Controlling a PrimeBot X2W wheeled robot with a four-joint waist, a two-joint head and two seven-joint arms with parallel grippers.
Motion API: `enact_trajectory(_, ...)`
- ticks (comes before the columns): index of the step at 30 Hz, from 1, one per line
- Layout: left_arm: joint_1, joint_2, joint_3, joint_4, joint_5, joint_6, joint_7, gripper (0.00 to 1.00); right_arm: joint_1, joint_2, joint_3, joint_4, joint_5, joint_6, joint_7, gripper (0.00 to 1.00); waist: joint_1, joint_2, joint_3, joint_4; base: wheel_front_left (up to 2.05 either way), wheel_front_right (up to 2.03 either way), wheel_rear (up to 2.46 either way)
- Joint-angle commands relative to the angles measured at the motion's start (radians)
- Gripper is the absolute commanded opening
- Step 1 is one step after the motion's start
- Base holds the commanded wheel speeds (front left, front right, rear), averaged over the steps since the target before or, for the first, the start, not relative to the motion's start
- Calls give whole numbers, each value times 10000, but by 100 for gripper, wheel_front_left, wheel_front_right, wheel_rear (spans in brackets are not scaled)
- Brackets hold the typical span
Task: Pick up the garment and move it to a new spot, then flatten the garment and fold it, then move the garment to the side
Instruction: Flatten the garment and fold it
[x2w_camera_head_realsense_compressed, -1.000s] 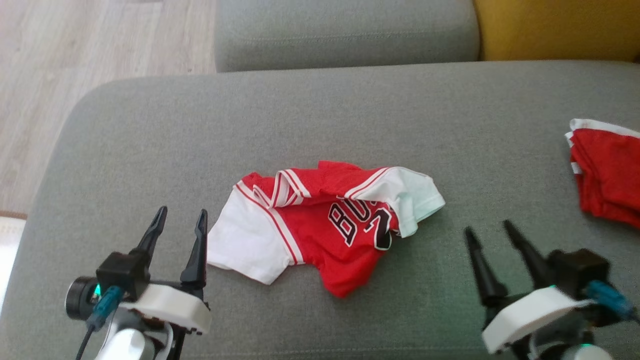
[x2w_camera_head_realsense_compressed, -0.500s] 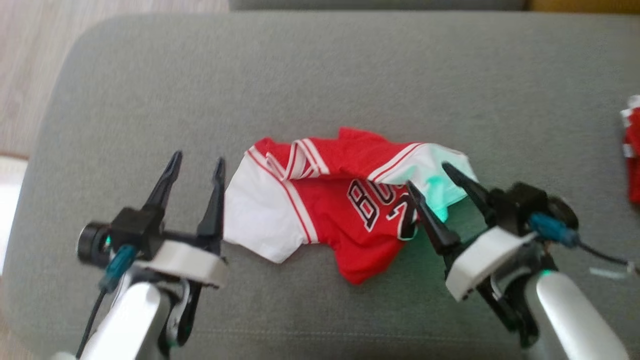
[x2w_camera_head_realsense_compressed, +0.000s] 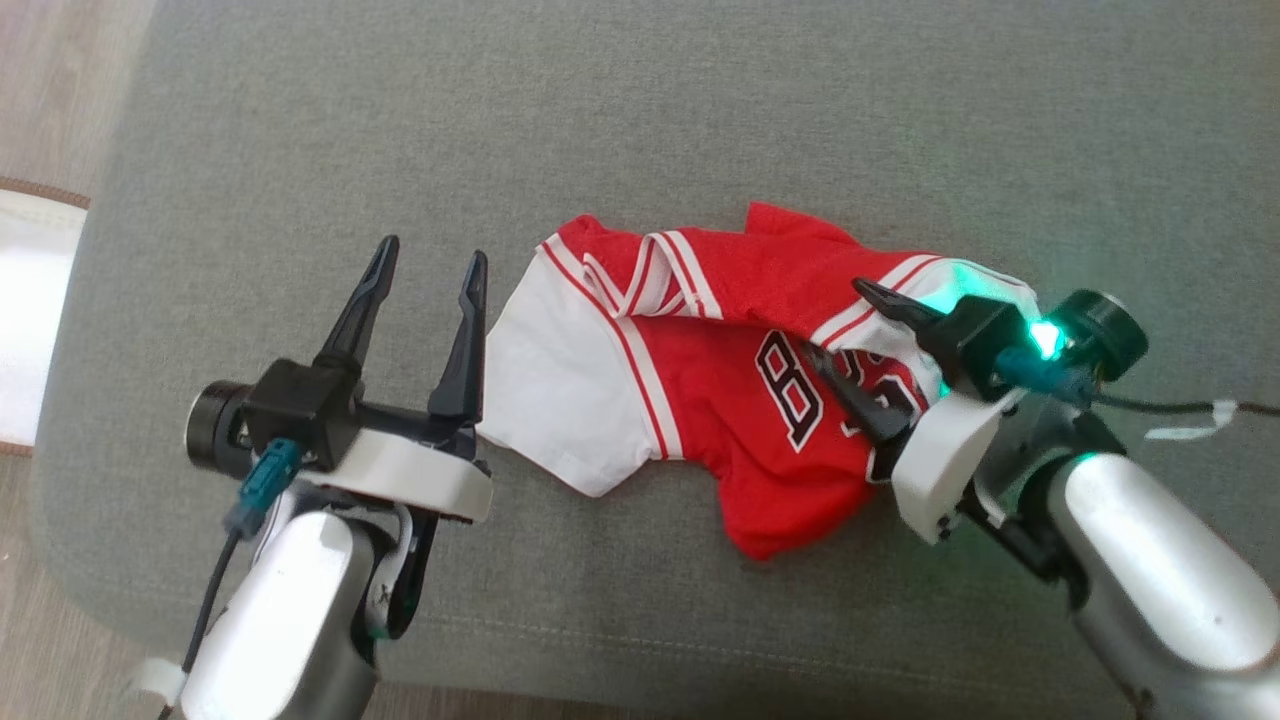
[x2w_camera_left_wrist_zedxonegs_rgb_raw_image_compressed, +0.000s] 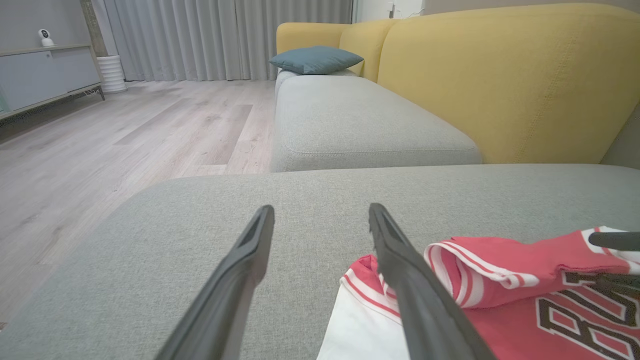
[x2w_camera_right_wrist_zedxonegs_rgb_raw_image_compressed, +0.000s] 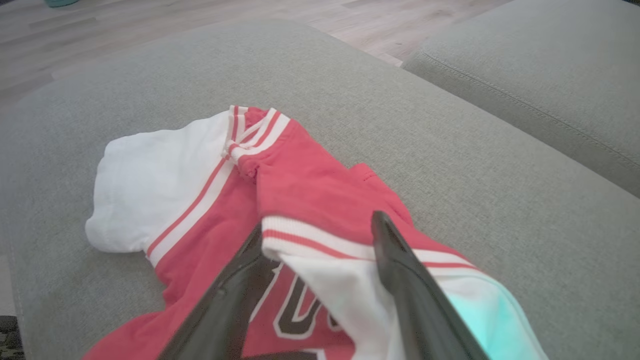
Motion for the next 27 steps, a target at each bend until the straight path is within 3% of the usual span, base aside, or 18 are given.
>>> enact_trajectory(1, -408, 68, 504, -284, 138, -72, -75, 100, -294, -180, 92, -222, 129, 65, 0, 0, -2, 0, 51, 60, 0, 0, 0)
enact_trajectory(13, -378, -215, 791, -234, 524, -358, -77, 100, -1349, -342, -1677, 694, 465, 65, -816, 0, -2, 0, -95, -53, 0, 0, 0)
enact_trajectory(27, -1270, -788, 698, -221, 1168, -779, -77, 100, -3349, -856, -3589, 4987, 2198, 65, -1857, 0, -2, 0, 1156, 212, 0, 0, 0)
